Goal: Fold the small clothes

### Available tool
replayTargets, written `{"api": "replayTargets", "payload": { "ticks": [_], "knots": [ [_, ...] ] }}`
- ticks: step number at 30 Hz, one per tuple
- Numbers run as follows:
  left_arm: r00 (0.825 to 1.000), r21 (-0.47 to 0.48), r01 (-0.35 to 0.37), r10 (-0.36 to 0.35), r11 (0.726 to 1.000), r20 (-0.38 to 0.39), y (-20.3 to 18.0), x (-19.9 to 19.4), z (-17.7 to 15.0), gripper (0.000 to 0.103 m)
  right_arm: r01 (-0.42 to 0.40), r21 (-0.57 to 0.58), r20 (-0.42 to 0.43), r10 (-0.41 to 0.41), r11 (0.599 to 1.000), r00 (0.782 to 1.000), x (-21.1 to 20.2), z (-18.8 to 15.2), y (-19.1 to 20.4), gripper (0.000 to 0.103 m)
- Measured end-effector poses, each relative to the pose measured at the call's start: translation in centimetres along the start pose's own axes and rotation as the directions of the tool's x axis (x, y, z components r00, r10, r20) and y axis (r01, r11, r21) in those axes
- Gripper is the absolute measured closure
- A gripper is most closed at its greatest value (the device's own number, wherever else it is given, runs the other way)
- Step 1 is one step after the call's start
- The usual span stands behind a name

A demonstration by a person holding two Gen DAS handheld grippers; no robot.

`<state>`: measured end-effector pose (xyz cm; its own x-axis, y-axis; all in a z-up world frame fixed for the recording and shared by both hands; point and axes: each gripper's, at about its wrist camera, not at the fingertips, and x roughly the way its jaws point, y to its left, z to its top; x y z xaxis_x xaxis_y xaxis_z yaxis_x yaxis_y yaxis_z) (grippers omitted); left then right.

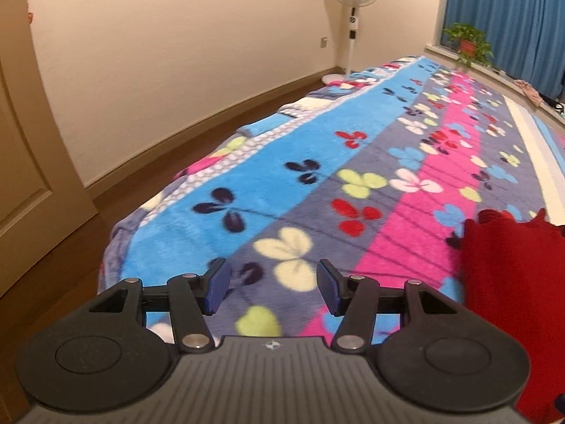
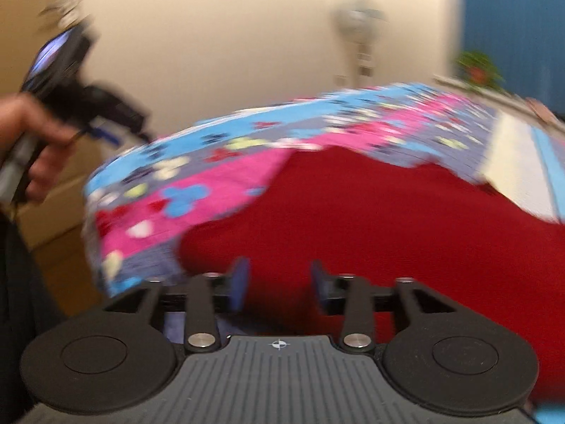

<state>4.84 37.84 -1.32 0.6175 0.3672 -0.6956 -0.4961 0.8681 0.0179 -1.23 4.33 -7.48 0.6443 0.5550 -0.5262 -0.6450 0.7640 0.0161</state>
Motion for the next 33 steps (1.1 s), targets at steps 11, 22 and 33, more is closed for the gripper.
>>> {"api": "replayTargets", "payload": {
  "ticks": [11,22,33],
  "knots": [
    [0.999,-0.076,-0.019,0.017,0.997,-0.031,3.4,1.1,-0.2,0.043,0.074,-0.428,-0.090,-0.124,0.901,0.988,6.9,0.2,7.6,0.069],
    [1.000,-0.004,0.003,-0.003,1.000,-0.013,-0.7,0.7,0.4,0.043,0.218,0.631,0.235,-0.451,0.745,0.861,-12.3,3.4,-17.4,0.088],
    [0.997,0.105,0.080,-0.079,0.991,-0.011,-9.1,-0.5,0.7,0.043,0.414,0.901,-0.283,-0.553,0.126,0.783,-18.1,-11.3,-29.3,0.062]
  ]
}}
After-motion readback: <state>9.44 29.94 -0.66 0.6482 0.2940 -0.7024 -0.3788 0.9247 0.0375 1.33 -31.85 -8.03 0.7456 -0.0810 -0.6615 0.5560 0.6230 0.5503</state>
